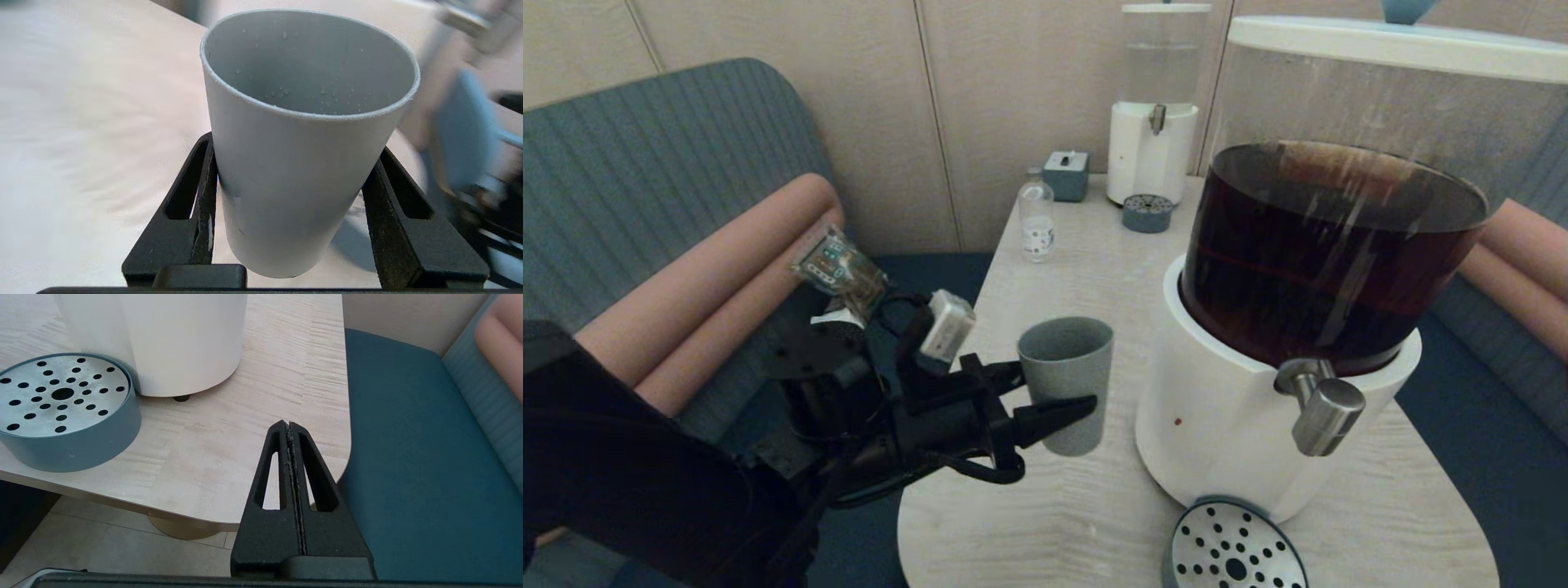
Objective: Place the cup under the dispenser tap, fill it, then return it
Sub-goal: Place the cup next to the water dispenser
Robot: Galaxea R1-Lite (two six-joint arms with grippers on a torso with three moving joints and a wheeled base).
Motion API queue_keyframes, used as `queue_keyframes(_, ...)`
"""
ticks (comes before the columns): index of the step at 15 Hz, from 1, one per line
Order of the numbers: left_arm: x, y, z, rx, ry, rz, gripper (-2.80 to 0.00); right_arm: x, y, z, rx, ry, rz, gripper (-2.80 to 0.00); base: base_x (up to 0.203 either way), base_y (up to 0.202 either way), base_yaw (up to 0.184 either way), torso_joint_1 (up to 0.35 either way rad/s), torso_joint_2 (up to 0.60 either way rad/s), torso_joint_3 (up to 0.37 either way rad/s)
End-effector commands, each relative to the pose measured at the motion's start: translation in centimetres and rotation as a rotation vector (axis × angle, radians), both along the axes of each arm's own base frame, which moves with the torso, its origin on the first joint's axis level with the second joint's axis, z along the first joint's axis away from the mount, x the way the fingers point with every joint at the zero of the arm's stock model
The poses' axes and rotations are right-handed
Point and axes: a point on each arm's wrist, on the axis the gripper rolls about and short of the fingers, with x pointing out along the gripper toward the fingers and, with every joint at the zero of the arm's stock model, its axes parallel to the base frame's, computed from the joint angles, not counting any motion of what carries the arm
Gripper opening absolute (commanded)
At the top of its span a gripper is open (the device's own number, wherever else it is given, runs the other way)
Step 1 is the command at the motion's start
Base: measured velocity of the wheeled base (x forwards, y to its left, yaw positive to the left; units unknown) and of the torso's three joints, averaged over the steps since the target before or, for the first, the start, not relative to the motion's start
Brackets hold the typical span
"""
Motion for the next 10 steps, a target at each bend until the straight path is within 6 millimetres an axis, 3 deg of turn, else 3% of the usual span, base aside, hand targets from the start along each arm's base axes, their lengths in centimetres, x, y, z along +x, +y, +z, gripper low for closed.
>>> queue_keyframes(1, 0.7, 2.3, 0.8, -0.015, -0.028, 0.074, -2.80, 0.0, 0.0, -0.3, -0.001, 0.003, 0.000, -2.80, 0.000, 0.000, 0.000, 0.000, 0.00, 0.000)
queue_keyframes(3, 1.9, 4.1, 0.8, -0.018, -0.036, 0.144, -2.80, 0.0, 0.0, -0.3, -0.001, 0.003, 0.000, -2.80, 0.000, 0.000, 0.000, 0.000, 0.00, 0.000)
queue_keyframes(10, 7.5, 4.7, -0.8, -0.023, -0.057, 0.220, -2.80, 0.0, 0.0, -0.3, -0.001, 0.003, 0.000, -2.80, 0.000, 0.000, 0.000, 0.000, 0.00, 0.000)
